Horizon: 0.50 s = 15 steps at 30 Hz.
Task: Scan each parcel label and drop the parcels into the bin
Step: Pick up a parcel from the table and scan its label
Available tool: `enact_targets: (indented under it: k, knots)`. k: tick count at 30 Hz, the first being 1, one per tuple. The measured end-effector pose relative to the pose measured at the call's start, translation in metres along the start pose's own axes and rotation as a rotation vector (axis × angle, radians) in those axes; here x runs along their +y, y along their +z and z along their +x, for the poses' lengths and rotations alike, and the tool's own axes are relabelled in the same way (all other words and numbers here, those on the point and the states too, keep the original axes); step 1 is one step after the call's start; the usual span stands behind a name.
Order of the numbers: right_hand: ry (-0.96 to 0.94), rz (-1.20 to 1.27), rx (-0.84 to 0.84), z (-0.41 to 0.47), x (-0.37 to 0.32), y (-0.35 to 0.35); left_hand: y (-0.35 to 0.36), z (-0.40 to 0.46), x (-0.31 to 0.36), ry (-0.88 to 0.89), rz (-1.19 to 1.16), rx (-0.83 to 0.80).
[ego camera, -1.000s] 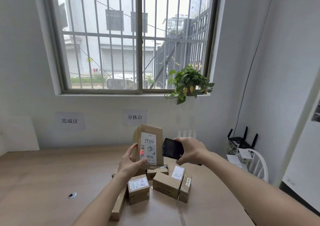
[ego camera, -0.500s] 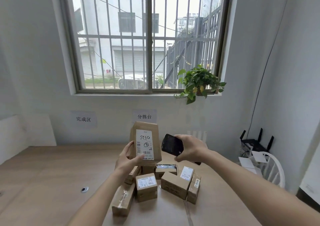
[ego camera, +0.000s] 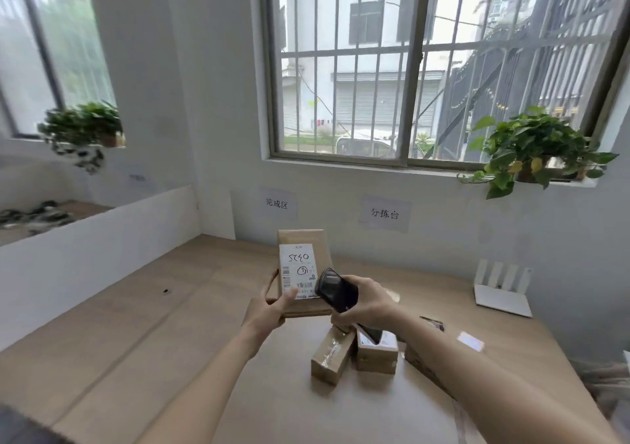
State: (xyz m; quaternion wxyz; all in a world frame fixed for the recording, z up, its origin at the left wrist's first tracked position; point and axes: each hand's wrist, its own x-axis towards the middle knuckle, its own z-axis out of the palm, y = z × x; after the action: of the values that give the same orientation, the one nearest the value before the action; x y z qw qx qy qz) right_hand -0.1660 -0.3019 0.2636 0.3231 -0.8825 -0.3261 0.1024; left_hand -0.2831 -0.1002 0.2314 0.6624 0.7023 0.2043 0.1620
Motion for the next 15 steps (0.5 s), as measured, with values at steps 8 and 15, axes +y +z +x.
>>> enact_targets:
  k: [8, 15]
  knots:
    - [-0.165, 0.001, -0.135, 0.061, -0.126, 0.101, -0.158, -0.020, -0.012, -0.008, -0.045, 0.180]
    - [-0.312, 0.008, -0.290, 0.107, -0.290, 0.234, -0.364, -0.061, -0.025, -0.006, 0.092, 0.385]
